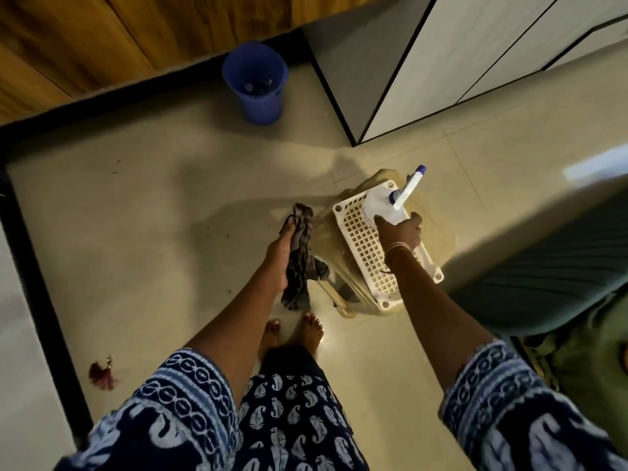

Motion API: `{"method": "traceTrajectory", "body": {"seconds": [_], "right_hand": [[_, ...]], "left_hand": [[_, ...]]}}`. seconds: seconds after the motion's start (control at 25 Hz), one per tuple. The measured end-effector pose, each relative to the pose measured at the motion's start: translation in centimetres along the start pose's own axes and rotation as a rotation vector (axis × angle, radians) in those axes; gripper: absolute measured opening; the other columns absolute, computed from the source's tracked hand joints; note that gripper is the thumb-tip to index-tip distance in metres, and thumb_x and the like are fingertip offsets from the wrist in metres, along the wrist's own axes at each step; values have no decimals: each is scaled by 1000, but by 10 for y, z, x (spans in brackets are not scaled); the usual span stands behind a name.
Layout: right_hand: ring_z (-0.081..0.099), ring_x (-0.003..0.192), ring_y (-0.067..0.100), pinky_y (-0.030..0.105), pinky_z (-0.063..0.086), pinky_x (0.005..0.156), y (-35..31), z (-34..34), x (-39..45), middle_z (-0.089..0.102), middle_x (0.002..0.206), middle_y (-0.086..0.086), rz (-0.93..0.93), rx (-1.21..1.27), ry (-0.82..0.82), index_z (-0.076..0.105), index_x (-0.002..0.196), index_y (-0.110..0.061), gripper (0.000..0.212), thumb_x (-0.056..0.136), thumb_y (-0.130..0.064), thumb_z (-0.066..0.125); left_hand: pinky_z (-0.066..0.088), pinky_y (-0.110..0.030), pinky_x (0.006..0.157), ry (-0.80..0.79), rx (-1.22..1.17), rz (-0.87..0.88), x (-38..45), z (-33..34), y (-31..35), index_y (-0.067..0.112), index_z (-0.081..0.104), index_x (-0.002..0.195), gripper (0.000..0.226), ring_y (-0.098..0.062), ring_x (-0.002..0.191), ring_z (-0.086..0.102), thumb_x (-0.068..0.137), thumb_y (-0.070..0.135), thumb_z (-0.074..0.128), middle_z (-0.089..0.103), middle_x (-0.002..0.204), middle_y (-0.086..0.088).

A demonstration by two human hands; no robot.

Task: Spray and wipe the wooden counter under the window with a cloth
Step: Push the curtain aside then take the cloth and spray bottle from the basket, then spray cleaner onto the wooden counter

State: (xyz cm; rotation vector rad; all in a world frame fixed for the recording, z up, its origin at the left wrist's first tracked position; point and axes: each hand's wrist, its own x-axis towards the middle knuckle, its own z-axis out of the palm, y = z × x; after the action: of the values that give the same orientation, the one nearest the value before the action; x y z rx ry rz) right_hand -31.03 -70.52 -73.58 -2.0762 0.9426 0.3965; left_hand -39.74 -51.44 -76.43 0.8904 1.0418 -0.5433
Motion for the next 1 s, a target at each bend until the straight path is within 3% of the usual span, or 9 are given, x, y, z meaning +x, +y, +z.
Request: {"method": "traceTrajectory", "body": {"seconds": [0.08,0.28,0.44,0.64,0.72,0.76,0.84,0.92,1.0], "right_hand": [[44,130,33,50,41,107,2,10,30,45,144,12,-21,20,23,30,148,-21,87,78,-40,78],[59,103,23,38,50,95,-5,22,48,63,122,6,-152,126,-14,54,132,-17,47,90,-33,66],[61,99,26,34,48,85,-18,2,22,67,116,10,-281,-97,-140,61,122,-14,36,90,-30,67],[62,100,32,38,48,86,-66,-17,-54,69,108,18,-397,-57,-409,66,112,-1,31,90,-22,68],[62,93,28,41,48,85,-97,-15,-91,69,101,20,-514,-22,-533,66,106,3,31,91,-24,68],[61,89,26,41,49,85,-117,-13,-111,68,98,19,-563,-10,-590,65,103,2,31,91,-26,67],[59,87,26,42,49,85,-158,-6,-146,66,94,18,-638,53,-701,62,100,-3,24,92,-25,66],[58,79,27,44,51,81,-201,3,-174,63,84,20,-707,144,-774,61,95,-5,14,93,-18,65],[58,59,25,38,52,68,-247,16,-201,60,65,17,-754,216,-831,63,82,-6,15,93,-15,65]], "left_hand": [[33,-53,112,22,-1,1,16,-6,-5,16,53,135,73,-35,125,51,83,67,51,56,135,-14],[29,-55,113,59,-10,17,21,-18,-6,15,45,142,78,-35,130,45,85,68,48,49,143,-14],[27,-54,114,84,-6,42,-14,-26,13,17,43,143,79,-33,133,42,84,69,46,46,146,-12],[35,-50,111,75,-120,150,-80,-42,60,13,50,138,71,-32,125,51,87,63,50,53,138,-15],[45,-44,102,54,-195,233,-105,-48,90,15,53,136,65,-30,115,59,89,60,48,58,132,-14],[52,-39,91,27,-237,273,-117,-52,107,16,54,134,62,-27,102,66,91,59,46,63,124,-12],[54,-33,80,-18,-284,329,-138,-63,139,17,55,133,59,-25,88,69,92,57,46,65,117,-12],[45,-39,98,-32,-271,384,-158,-78,170,15,54,134,61,-30,108,61,90,56,50,58,131,-17],[42,-43,104,-4,-254,459,-177,-100,207,16,58,130,60,-33,118,56,86,57,57,58,131,-16]]}}
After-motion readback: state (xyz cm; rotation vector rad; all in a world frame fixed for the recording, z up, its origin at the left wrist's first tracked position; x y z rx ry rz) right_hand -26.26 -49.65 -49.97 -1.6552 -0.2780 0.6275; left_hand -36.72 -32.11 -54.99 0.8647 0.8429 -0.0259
